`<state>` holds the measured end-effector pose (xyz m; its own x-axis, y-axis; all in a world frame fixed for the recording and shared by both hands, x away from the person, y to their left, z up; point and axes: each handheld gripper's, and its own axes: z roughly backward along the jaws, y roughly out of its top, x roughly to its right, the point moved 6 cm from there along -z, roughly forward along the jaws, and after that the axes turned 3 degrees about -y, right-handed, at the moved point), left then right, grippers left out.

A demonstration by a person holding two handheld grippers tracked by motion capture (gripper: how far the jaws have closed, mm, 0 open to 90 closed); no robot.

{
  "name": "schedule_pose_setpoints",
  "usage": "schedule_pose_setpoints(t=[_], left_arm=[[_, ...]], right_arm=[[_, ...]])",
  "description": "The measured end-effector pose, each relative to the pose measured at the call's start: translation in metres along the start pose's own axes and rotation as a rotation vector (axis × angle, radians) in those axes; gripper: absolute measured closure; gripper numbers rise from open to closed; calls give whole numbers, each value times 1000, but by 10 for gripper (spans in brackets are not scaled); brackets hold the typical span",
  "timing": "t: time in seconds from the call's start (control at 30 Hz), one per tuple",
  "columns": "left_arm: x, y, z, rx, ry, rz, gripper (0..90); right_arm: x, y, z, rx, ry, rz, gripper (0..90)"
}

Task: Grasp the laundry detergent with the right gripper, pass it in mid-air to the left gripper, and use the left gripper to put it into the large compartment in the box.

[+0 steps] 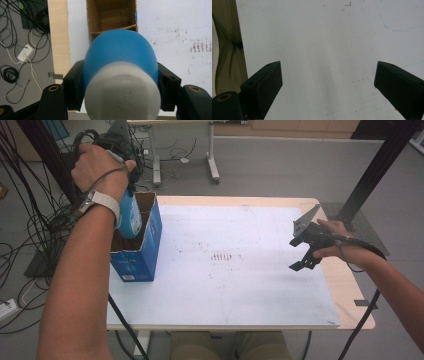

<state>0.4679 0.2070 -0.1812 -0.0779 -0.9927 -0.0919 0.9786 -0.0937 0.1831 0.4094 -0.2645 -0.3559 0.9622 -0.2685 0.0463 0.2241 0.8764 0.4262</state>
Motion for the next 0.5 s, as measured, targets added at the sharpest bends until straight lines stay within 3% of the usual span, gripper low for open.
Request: schedule_pose_setpoints(t=[0.5], left_arm=[[-2, -9, -44, -14, 9, -7, 373]], right_arm=[[0, -1, -1, -1, -4, -10, 81]])
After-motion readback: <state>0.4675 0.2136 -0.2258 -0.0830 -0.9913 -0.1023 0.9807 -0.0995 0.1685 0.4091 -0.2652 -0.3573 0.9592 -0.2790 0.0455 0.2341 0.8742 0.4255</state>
